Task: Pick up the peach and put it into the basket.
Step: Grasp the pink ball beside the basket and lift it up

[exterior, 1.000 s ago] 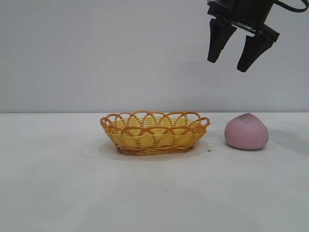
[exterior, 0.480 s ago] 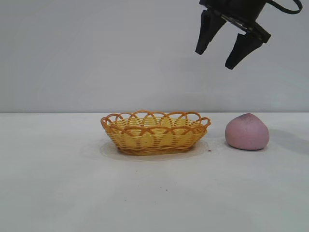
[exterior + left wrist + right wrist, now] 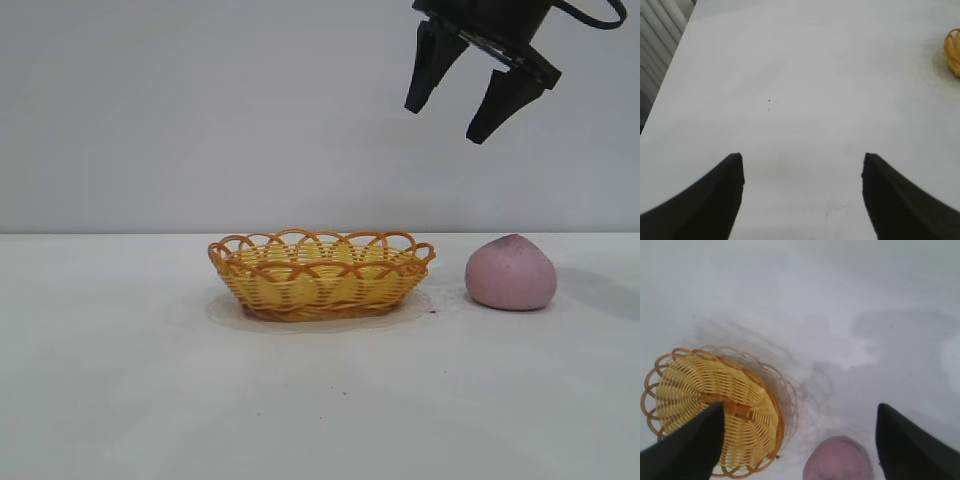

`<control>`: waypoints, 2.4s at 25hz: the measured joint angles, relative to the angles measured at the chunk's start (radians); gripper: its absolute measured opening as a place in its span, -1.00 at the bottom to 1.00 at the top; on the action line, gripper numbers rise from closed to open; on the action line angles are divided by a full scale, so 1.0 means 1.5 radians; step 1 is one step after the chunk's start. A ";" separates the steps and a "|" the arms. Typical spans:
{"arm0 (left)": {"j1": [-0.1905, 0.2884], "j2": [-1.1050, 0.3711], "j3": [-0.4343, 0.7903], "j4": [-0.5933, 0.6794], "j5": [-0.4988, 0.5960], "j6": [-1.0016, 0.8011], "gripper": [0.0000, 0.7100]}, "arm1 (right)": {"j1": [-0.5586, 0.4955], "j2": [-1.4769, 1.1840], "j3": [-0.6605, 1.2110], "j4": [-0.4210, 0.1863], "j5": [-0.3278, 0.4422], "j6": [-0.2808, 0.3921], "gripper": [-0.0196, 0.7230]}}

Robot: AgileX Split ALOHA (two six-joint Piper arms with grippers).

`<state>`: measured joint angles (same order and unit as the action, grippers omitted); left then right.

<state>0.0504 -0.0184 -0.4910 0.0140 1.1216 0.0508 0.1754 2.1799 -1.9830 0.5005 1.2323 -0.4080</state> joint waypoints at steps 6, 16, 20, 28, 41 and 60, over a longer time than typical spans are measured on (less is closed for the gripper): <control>0.000 0.000 0.000 -0.010 0.000 0.003 0.25 | 0.000 0.000 0.000 0.002 0.000 0.000 0.55; 0.000 0.000 0.000 -0.067 0.000 0.071 0.25 | 0.000 0.000 0.000 -0.001 0.000 0.000 0.55; 0.000 0.000 0.000 -0.067 0.000 0.071 0.25 | 0.000 0.000 0.000 -0.055 0.000 0.000 0.55; 0.000 0.000 0.000 -0.067 0.000 0.071 0.25 | 0.000 -0.003 0.000 -0.140 0.000 0.039 0.55; 0.000 0.000 0.000 -0.065 0.000 0.070 0.25 | 0.038 -0.126 0.030 -0.208 0.006 0.164 0.01; 0.000 0.000 0.000 -0.065 0.000 0.070 0.25 | 0.081 -0.123 0.259 -0.220 -0.001 0.193 0.06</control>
<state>0.0504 -0.0184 -0.4910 -0.0841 1.1216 0.1552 0.2967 1.9956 -1.5943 0.1711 1.2309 -0.1187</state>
